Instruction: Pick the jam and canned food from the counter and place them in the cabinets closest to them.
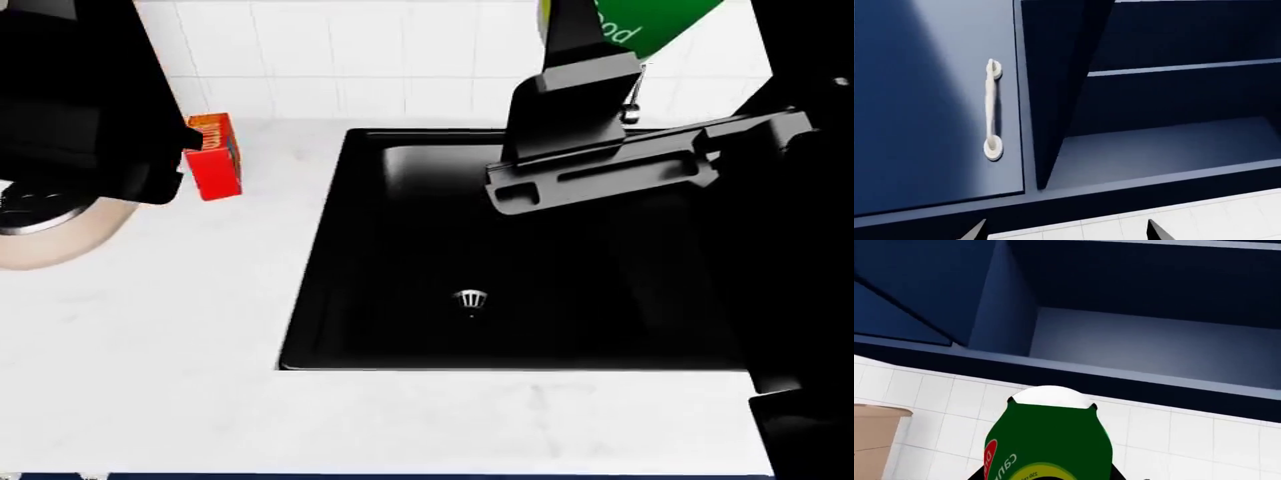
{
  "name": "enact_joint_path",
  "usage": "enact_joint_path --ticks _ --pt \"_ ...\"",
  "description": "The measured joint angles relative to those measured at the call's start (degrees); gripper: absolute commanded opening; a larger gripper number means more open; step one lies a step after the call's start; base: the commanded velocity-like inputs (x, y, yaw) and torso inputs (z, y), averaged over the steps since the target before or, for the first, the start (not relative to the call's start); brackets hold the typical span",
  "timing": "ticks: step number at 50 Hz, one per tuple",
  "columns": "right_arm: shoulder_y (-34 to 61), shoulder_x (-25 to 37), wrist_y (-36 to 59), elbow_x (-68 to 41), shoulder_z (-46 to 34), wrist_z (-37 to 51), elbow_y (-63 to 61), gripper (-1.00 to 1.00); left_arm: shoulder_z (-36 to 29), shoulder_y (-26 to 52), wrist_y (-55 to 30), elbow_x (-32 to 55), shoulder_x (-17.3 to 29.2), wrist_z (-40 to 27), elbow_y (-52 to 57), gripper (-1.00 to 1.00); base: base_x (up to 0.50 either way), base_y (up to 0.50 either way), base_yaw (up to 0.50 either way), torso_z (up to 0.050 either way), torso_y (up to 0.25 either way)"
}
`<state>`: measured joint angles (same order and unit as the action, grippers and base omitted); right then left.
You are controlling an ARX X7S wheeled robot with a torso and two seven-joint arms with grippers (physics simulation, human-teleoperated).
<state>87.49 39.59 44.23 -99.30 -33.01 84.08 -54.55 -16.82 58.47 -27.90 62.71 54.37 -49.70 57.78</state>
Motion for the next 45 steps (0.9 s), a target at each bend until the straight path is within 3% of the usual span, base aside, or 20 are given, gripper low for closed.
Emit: enact_joint_path --ticks 19,24,45 --pt "2.8 0.0 0.0 -2.4 -0.6 0.9 1.0 -1.0 -1.1 1.3 -0.1 0.3 0.2 -0.2 0.0 1.0 0.12 -0.49 0.0 0.0 0.001" --pt "4.1 -0.1 0.5 -3.2 -1.1 0.6 2.8 -1.0 -1.8 2.3 -0.6 0.5 -0.2 0.1 -0.8 1.0 0.0 0.0 0.0 0.002 0.0" --pt "12.6 -1.0 4.1 -8.5 -4.3 0.1 10.3 -1.0 -4.9 12.6 -6.3 2.5 -2.5 1.8 -5.4 1.0 0.5 -0.01 0.0 0.0 0.001"
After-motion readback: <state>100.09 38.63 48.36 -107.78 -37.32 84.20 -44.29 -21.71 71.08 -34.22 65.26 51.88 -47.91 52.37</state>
